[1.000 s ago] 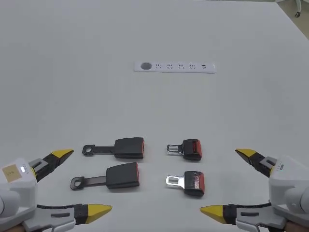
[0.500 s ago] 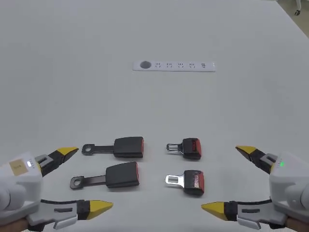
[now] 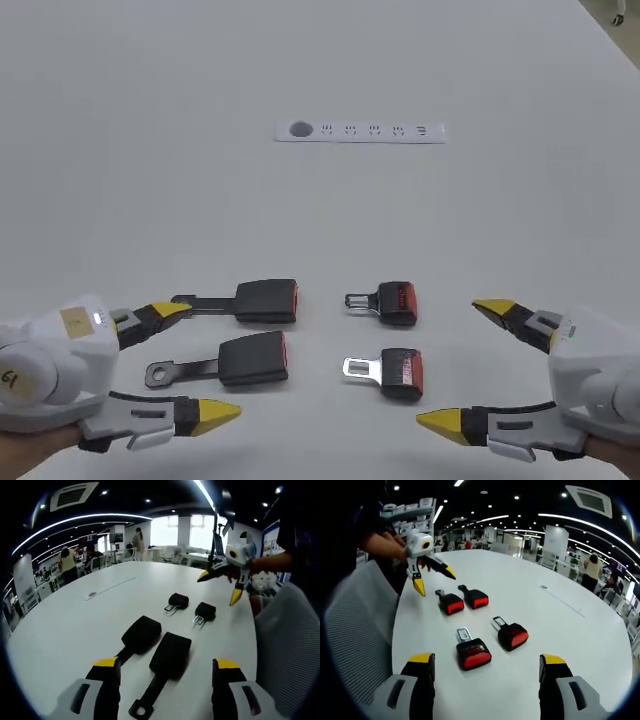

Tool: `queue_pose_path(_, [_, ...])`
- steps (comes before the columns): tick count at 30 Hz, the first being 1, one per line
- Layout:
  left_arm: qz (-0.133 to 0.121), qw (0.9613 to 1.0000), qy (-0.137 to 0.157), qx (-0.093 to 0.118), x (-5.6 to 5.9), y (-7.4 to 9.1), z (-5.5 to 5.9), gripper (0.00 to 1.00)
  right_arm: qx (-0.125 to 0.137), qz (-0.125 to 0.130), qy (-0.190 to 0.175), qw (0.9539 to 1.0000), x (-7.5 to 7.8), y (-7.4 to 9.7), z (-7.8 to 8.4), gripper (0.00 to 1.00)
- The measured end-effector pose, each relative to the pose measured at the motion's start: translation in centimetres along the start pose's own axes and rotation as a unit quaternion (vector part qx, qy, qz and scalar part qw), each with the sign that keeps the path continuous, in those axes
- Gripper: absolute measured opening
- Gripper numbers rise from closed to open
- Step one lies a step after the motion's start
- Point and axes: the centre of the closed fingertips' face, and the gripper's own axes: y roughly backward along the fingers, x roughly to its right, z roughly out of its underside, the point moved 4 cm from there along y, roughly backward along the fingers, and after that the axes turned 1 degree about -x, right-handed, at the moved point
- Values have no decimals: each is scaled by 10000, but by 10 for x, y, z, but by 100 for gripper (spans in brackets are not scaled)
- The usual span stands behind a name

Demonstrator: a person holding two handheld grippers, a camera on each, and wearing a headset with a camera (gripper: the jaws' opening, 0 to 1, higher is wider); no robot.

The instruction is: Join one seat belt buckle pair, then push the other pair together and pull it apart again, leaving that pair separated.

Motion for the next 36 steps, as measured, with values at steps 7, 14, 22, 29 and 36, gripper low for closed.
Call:
queue_pose_path(7, [221,9993,-182,-230,9,-10,-4,66,-102,-223,178,9995,-2,-5,2,76])
queue_pose_path(14, [519,9967,-414,-461,13,-21,-8,60,-187,-407,390,9982,-2,-9,2,64])
queue_pose_path(22, [794,9920,-689,-694,13,-30,-9,53,-387,-726,605,9948,-6,-15,6,56])
queue_pose_path(29, [945,9879,-848,-889,12,-35,-5,45,-517,-1001,727,9910,-11,-20,9,52])
queue_pose_path(36, [1127,9824,-1007,-1103,9,-39,-1,40,-589,-1196,918,9868,-11,-27,13,46])
